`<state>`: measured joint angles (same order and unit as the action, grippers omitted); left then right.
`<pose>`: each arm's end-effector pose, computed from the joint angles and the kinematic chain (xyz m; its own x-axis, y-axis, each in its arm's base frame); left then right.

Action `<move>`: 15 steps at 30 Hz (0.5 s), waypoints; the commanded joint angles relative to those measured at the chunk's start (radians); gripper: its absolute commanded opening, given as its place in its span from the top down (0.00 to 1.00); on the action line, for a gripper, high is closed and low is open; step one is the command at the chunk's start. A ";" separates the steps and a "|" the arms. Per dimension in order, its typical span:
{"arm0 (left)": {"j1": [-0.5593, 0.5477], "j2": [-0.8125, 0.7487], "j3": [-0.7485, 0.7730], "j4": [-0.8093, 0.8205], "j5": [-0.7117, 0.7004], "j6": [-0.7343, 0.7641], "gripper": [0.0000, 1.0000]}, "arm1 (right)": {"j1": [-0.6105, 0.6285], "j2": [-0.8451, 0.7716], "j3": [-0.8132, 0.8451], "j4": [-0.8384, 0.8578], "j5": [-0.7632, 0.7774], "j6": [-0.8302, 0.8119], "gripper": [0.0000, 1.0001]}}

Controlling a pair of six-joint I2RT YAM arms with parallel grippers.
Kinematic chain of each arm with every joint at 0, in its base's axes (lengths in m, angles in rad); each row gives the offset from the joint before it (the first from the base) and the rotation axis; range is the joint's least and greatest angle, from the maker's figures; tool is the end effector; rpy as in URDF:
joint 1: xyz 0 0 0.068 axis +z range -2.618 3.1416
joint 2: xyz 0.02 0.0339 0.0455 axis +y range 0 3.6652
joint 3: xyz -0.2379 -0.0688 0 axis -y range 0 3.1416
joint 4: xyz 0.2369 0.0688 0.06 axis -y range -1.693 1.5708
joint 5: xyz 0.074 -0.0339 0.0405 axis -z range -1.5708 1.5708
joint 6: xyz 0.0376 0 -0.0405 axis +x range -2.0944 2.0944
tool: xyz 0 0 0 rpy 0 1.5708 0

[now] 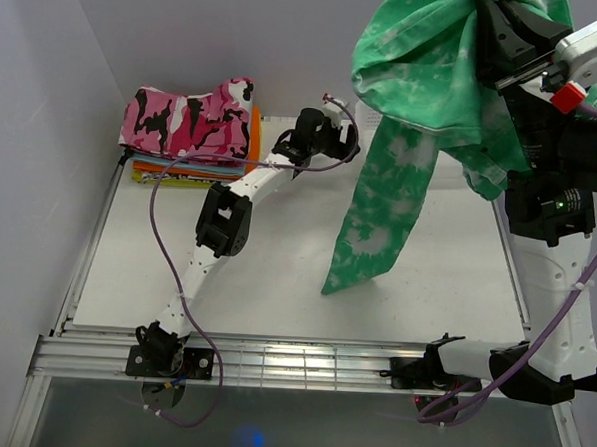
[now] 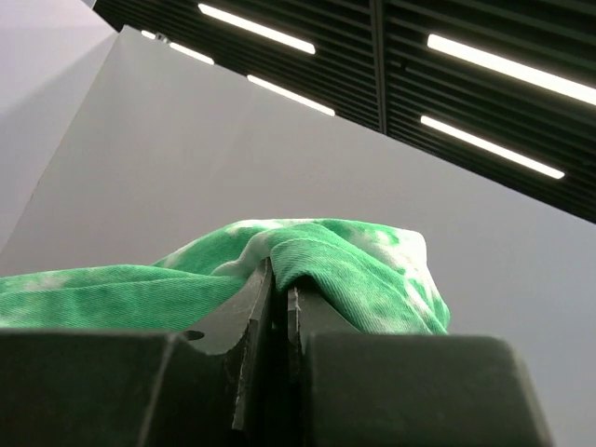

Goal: Fold and stack the trousers
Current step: Move the trousers to the center of the board

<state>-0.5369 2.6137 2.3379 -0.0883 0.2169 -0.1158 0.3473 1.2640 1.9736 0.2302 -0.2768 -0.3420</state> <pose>0.4885 -0.3002 0.1871 -0.3816 0.0958 -0.9193 0.6324 0.7524 -0.1841 0.1411 0.0620 0.6291 0.8759 -0.0260 -0.4818 -0.1966 0.8926 -0.4057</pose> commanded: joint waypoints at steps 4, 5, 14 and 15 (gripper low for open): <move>-0.026 -0.023 0.014 0.268 0.165 -0.108 0.02 | 0.004 -0.031 -0.036 0.100 -0.021 0.004 0.92; -0.026 -0.018 0.024 0.268 0.156 -0.114 0.02 | 0.004 -0.031 -0.039 0.100 -0.024 0.017 0.92; 0.106 -0.372 -0.177 0.161 0.022 -0.111 0.02 | 0.012 -0.048 -0.137 0.222 -0.127 0.130 0.92; 0.123 -0.424 -0.207 0.119 0.036 -0.114 0.02 | 0.015 -0.046 -0.143 0.241 -0.133 0.159 0.92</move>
<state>-0.5110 2.4863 2.1883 0.0998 0.2695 -0.2092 0.3500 1.2514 1.8389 0.2615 -0.3656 -0.2424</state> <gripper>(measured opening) 0.979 0.111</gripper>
